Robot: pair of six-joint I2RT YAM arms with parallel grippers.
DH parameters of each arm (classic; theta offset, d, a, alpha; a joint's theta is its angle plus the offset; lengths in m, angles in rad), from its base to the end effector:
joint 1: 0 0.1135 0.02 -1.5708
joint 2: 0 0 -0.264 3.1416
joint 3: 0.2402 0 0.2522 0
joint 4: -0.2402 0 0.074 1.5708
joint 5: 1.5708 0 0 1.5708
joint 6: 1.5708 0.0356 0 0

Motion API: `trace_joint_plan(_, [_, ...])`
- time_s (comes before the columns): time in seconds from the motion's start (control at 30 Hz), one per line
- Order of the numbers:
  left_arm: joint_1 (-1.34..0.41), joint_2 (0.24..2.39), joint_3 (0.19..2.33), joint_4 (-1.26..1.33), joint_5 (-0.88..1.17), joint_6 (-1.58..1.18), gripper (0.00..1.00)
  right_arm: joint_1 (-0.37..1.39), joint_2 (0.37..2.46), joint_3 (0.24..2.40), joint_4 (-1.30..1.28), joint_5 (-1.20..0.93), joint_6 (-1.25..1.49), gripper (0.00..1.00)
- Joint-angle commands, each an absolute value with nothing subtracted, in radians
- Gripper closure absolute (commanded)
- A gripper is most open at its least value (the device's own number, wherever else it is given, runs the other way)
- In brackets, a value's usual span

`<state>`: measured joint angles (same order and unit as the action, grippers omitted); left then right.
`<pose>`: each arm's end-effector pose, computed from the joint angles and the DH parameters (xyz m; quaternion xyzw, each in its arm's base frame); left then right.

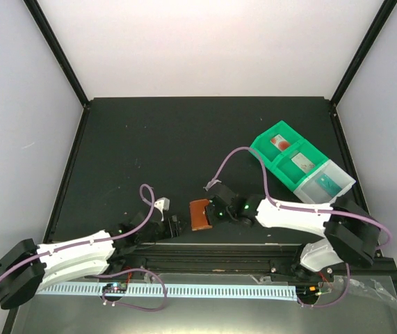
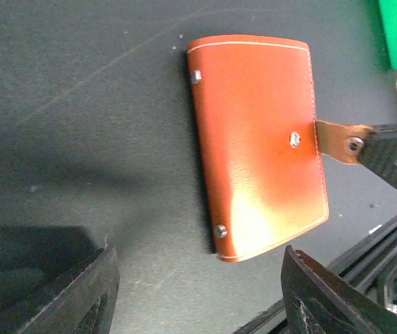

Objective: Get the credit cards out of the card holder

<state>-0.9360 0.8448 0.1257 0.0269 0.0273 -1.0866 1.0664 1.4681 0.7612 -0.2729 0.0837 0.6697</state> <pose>0.0899 -0.1237 0.1248 -0.0623 0.9028 -0.3670 0.2152 0.1375 0.2430 0.1717 -0.1764 0.9395 0.1962 0.2186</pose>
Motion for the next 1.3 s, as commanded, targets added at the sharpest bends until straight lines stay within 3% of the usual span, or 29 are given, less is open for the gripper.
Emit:
trace_joint_plan(0.0, [-0.906, 0.858, 0.177, 0.104, 0.081, -1.069, 0.32, 1.071, 1.369, 0.746, -0.250, 0.041, 0.658, 0.99])
trace_joint_plan(0.1, [-0.873, 0.850, 0.180, 0.083, 0.098, -1.047, 0.29, 1.072, 1.315, 0.728, -0.226, 0.011, 0.657, 0.99])
trace_joint_plan(0.2, [-0.839, 0.834, 0.175, 0.094, 0.139, -1.034, 0.18, 1.070, 1.281, 0.693, -0.153, -0.015, 0.653, 0.99])
trace_joint_plan(0.3, [-0.823, 0.826, 0.180, 0.086, 0.164, -1.018, 0.17, 1.070, 1.271, 0.686, -0.112, -0.042, 0.663, 0.99])
trace_joint_plan(0.6, [-0.813, 0.807, 0.180, 0.105, 0.233, -1.007, 0.17, 1.070, 1.282, 0.664, 0.040, -0.183, 0.729, 0.99])
trace_joint_plan(1.07, [-0.813, 0.794, 0.192, -0.003, 0.180, -0.970, 0.23, 1.070, 1.244, 0.633, -0.045, -0.069, 0.736, 0.99])
trace_joint_plan(1.27, [-0.813, 0.762, 0.199, -0.063, 0.131, -0.957, 0.27, 1.069, 1.218, 0.622, 0.009, -0.131, 0.730, 0.99])
